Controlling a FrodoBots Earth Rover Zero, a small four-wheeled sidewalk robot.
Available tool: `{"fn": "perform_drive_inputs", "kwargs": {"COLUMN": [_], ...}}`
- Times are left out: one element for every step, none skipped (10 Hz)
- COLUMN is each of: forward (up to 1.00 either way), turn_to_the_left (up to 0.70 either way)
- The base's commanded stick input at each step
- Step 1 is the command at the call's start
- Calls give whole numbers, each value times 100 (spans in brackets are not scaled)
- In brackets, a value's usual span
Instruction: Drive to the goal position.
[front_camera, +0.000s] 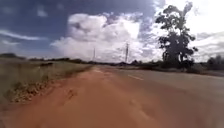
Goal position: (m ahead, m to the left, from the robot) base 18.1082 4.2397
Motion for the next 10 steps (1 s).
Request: {"fn": "perform_drive_inputs", "kwargs": {"forward": [100, 100, 100, 100, 100, 100, 100, 100, 100, 100], "turn_to_the_left": [0, 0, 0, 0, 0, 0, 0, 0, 0, 0]}}
